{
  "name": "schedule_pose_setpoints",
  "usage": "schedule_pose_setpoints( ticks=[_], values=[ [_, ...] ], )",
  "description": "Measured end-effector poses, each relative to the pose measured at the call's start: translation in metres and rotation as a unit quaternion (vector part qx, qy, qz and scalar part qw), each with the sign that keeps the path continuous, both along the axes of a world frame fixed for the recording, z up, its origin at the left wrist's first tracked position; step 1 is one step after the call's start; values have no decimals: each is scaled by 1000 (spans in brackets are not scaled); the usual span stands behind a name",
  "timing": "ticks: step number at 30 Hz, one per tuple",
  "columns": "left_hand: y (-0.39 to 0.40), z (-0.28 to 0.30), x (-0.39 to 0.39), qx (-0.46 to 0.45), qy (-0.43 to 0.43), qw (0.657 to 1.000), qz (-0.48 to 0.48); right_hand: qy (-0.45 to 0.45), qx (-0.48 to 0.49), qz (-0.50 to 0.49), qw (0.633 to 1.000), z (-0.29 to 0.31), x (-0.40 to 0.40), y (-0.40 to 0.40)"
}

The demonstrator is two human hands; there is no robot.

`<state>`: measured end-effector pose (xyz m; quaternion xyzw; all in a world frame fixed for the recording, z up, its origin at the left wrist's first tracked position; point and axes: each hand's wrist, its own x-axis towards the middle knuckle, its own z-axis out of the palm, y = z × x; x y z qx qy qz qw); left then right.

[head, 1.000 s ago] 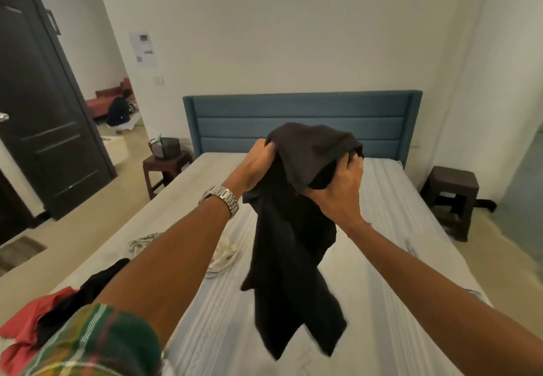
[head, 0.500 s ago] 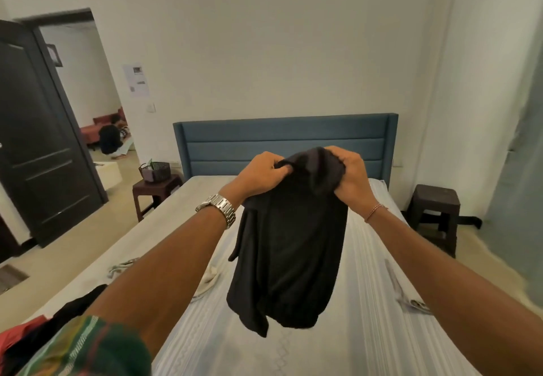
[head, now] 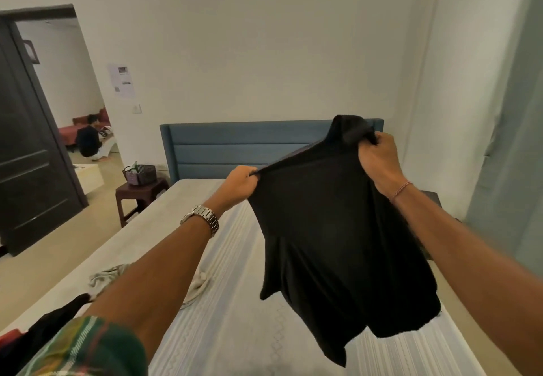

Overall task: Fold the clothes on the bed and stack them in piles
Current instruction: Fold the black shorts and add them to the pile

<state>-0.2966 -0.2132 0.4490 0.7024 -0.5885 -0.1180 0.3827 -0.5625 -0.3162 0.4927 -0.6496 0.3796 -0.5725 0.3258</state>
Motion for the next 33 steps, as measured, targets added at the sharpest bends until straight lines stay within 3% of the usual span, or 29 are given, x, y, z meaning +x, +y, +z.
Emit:
schedule_pose_setpoints(
  ticks=[4,10,13,21,26,28,30,33],
  values=[
    [-7,22,-1,-39,94,994,-41,-11,-13,-34,999,2,-13,-4],
    [-22,38,-9,-33,56,993,-100,23,13,-83,996,0,-31,-10],
    [-22,45,-20,-41,55,990,-124,-14,71,-83,994,-5,-33,-11],
    [-26,47,-24,-47,49,990,-125,-91,126,-1,988,-2,-28,5],
    [-27,38,-26,-13,15,992,-125,-165,183,121,962,21,-8,22],
    [-30,37,-39,1,20,993,-116,-138,188,181,955,28,7,29],
    [-36,38,-49,-2,68,983,-168,-97,176,240,950,34,17,34],
    [-39,44,-60,-16,116,969,-217,11,94,278,956,35,23,37]
  ],
)
